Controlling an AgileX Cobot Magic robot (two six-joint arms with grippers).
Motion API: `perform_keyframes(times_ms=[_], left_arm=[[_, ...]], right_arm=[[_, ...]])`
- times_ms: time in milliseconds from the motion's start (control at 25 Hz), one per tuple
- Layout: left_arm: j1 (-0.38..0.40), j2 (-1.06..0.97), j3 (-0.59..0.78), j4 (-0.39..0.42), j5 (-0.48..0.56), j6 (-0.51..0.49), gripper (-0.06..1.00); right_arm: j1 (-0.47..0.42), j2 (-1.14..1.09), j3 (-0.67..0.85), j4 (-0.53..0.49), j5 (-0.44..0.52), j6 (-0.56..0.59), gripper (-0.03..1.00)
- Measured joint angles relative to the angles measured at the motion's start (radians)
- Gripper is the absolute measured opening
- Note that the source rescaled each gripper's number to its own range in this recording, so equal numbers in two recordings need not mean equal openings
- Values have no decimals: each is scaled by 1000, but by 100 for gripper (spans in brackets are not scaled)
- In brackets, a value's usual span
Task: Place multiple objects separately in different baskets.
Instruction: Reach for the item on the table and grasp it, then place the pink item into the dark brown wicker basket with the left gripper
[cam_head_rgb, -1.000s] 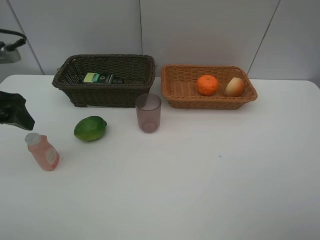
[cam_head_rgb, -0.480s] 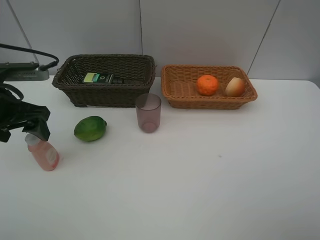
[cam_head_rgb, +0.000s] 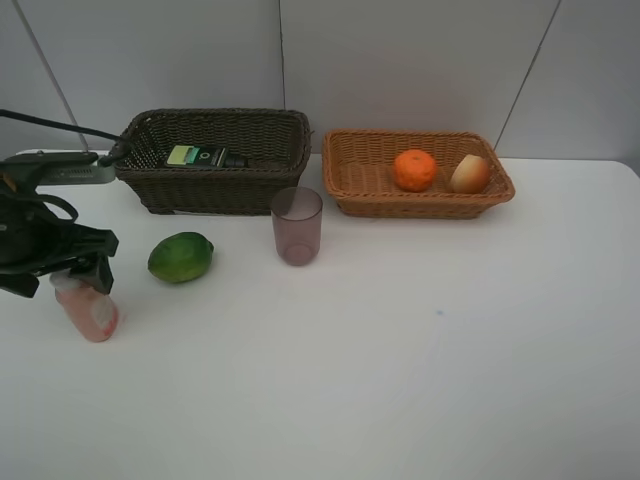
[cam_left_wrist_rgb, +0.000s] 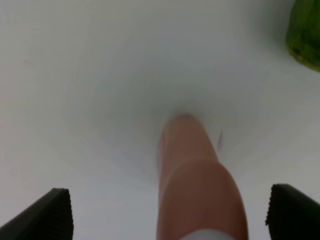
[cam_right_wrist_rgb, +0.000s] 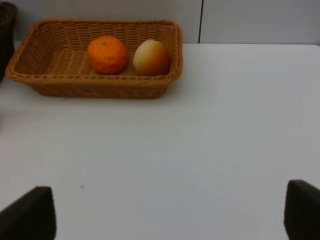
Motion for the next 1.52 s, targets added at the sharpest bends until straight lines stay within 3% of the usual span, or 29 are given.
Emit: perform_keyframes(times_ms=[120,520,640,800,1520], left_arm=[[0,15,17,0,-51,0,100],[0,55,19,-15,-64,0,97],[0,55,19,-19,-64,0,83],[0,55,19,-26,-63,-1,41],[0,55,19,-30,-62,-31,40]], right_arm=[[0,0,0,0,0,0,97],[0,0,0,0,0,0,97],[0,0,0,0,0,0,97],[0,0,0,0,0,0,97],[0,0,0,0,0,0,97]])
